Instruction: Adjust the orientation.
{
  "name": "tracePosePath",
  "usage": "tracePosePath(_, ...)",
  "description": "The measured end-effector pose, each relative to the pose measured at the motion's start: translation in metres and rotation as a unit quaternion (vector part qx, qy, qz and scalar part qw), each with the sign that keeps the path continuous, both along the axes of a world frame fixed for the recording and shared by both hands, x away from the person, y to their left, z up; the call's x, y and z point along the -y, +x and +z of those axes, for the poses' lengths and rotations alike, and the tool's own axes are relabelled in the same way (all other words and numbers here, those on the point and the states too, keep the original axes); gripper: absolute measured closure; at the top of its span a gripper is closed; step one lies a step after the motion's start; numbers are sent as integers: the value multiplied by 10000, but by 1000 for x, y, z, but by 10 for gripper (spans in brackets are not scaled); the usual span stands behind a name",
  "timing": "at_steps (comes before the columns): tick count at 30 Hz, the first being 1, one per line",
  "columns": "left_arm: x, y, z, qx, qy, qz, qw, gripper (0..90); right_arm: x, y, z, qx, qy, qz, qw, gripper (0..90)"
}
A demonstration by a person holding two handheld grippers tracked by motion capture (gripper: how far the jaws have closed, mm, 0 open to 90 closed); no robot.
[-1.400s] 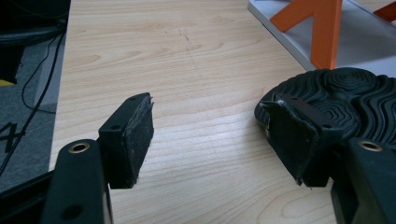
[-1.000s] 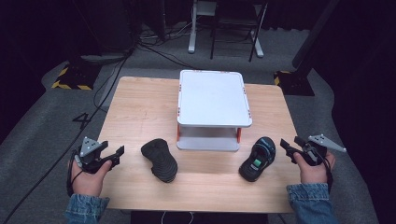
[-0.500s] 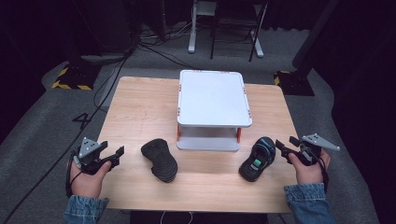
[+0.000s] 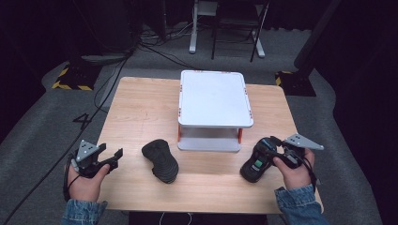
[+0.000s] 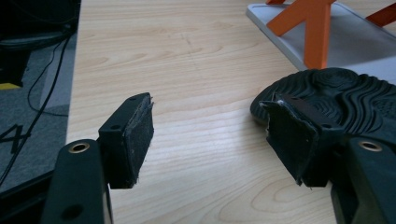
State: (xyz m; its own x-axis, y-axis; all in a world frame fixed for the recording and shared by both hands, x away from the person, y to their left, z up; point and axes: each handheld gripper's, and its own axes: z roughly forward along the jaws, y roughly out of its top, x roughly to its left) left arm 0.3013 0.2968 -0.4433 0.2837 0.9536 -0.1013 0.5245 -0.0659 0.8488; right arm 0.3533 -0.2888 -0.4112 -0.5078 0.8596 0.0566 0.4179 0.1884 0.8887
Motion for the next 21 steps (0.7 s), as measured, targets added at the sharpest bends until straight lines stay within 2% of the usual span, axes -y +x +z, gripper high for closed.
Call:
tracePosePath(4, -8, -11, 0, 34, 2, 134, 9999, 321, -28, 0, 4, 22, 0, 414, 9991, 371)
tracePosePath(6, -12, -16, 0, 34, -22, 201, 9998, 321, -45, 1, 4, 38, -4, 683, 9977, 368)
tracePosePath(7, -14, -20, 0, 34, -15, 231, 9997, 321, -45, 1, 4, 38, -4, 683, 9977, 368)
tracePosePath(8, -16, -22, 0, 44, -27, 274, 9996, 320, -61, 0, 1, -6, -18, 926, 9957, 362)
tracePosePath(10, -19, -26, -1, 56, -37, 322, 9995, 321, -75, 0, -3, -67, -54, 1159, 9932, 355)
tracePosePath(11, -20, -29, -1, 49, -37, 351, 9994, 321, -75, 0, -3, -67, -54, 1159, 9932, 355)
tracePosePath(12, -22, -32, -2, 31, -34, 377, 9993, 321, -91, -1, -7, -134, -93, 1383, 9903, 346)
tracePosePath(13, -22, -32, -2, 31, -34, 377, 9993, 321, -91, -1, -7, -134, -93, 1383, 9903, 346)
tracePosePath(17, -22, -37, -2, 47, -26, 355, 9994, 322, -111, -1, -11, -179, -115, 1669, 9857, 335)
tracePosePath(21, -18, -38, 0, 49, -159, 201, 9997, 336, -114, -1, -13, -212, -155, 1693, 9852, 330)
